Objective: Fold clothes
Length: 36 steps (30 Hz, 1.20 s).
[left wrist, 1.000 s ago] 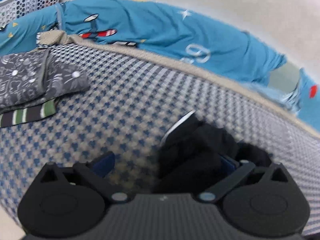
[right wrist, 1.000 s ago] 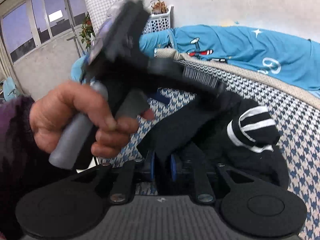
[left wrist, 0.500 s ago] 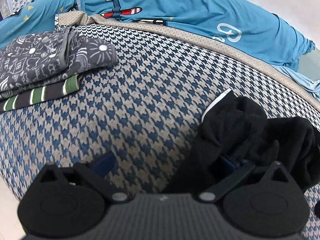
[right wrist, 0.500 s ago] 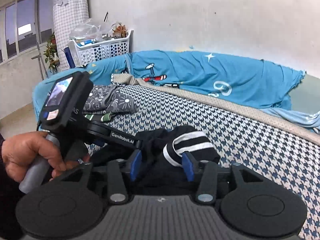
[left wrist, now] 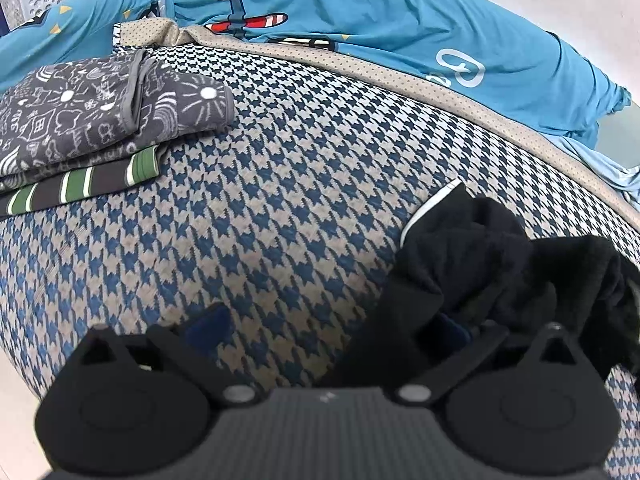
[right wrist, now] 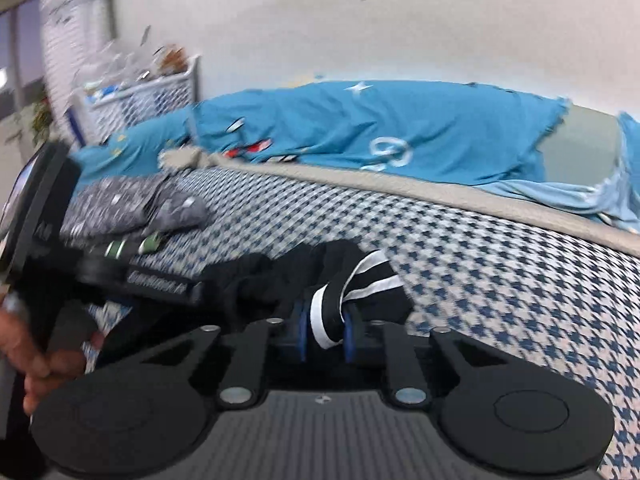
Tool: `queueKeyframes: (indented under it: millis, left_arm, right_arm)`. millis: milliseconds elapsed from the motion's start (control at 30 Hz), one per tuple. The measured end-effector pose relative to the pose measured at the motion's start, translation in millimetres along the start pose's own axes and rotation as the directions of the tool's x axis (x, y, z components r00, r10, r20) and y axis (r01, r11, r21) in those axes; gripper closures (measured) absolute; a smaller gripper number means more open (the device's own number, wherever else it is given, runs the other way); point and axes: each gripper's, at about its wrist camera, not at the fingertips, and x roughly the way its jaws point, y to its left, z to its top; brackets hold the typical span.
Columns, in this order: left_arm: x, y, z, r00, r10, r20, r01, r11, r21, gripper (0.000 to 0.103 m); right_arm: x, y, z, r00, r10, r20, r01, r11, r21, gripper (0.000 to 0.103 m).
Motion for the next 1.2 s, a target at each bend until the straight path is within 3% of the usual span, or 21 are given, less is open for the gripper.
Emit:
queueKeyframes:
  millis: [267, 433, 700, 867, 1067, 1200]
  left_arm:
    - [-6, -6, 3, 0.999, -0.036, 0.012, 0.036, 0.999, -0.027, 0.000]
    - [-10, -14, 5, 0.998, -0.063, 0.027, 0.064, 0.997, -0.039, 0.000]
    - [-12, -29, 6, 0.994, -0.105, 0.037, 0.107, 0.993, -0.043, 0.000]
    - [-12, -38, 6, 0.991, -0.132, 0.035, 0.134, 0.990, -0.039, 0.000]
    - [-9, -49, 3, 0.989, -0.145, 0.023, 0.145, 0.989, -0.019, 0.000]
    - [-8, -53, 0, 0.990, -0.138, 0.019, 0.138, 0.990, -0.002, 0.000]
  right_arm:
    - [-31, -52, 18, 0.982, -0.154, 0.113, 0.135, 0.978, 0.159, 0.092]
    - [-43, -82, 21, 0.963, -0.239, 0.123, 0.205, 0.950, 0.238, 0.093]
    - [-70, -115, 25, 0.904, -0.392, 0.170, 0.329, 0.892, 0.310, 0.093]
    - [-81, -138, 24, 0.873, -0.469, 0.135, 0.396, 0.842, 0.367, 0.093]
    - [-82, -154, 14, 0.876, -0.480, 0.043, 0.427, 0.814, 0.394, 0.091]
    - [-88, -155, 10, 0.868, -0.496, 0.032, 0.443, 0.802, 0.400, 0.075]
